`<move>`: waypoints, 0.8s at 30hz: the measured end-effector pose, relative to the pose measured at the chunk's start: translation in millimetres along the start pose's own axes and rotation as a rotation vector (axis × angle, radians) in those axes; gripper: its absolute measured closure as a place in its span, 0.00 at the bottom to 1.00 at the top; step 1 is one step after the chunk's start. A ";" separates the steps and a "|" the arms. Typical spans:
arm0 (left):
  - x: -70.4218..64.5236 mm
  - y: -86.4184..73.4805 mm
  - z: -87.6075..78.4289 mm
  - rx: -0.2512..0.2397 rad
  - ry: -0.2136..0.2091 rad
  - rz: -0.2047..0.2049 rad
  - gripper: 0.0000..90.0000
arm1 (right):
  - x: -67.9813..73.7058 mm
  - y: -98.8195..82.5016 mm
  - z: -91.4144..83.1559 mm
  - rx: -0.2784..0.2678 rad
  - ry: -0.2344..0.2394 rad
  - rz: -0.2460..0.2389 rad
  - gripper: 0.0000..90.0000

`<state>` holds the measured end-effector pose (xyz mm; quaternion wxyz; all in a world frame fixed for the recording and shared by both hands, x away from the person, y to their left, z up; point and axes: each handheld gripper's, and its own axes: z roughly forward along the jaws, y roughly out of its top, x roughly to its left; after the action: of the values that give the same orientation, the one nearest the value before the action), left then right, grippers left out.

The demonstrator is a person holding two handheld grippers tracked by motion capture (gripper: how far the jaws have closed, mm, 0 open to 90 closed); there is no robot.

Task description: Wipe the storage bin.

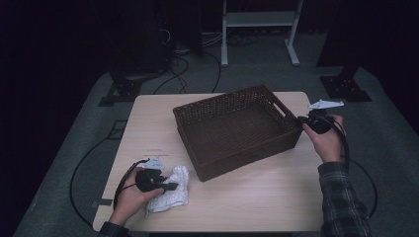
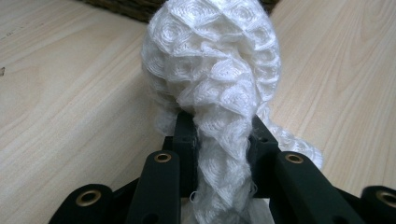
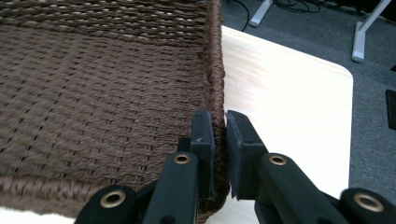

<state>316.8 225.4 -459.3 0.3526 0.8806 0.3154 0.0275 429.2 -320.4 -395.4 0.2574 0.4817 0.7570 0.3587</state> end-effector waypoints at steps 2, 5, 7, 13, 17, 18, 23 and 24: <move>-0.4 0.1 0.3 -0.004 0.000 -0.003 0.78 | 2.2 -4.6 -6.2 0.001 0.006 0.007 0.90; -1.0 0.7 0.9 -0.004 -0.002 0.000 0.78 | 9.2 -13.2 -16.8 -0.002 0.014 0.009 0.89; -1.2 0.9 1.1 -0.004 -0.002 -0.001 0.78 | 11.9 -15.3 -19.4 -0.002 0.016 0.012 0.89; -2.2 2.1 2.3 -0.002 -0.007 0.008 0.78 | 32.0 -23.9 -35.0 0.018 0.044 -0.003 0.85; -3.6 3.1 3.1 -0.001 -0.011 0.011 0.78 | 46.6 -29.1 -43.3 0.017 0.064 -0.020 0.82; -3.4 3.3 3.0 0.003 -0.010 0.016 0.78 | 50.2 -30.2 -45.5 0.018 0.070 -0.022 0.82; -3.5 3.3 3.1 -0.001 -0.013 0.012 0.78 | 69.8 -36.6 -56.4 0.013 0.094 -0.041 0.79; -3.4 3.3 3.2 0.000 -0.014 0.012 0.78 | 74.1 -37.9 -58.7 0.011 0.098 -0.050 0.79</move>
<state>316.7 219.7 -459.0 0.3546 0.8826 0.3078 0.0234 335.5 -280.5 -392.8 0.2261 0.4459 0.7825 0.3712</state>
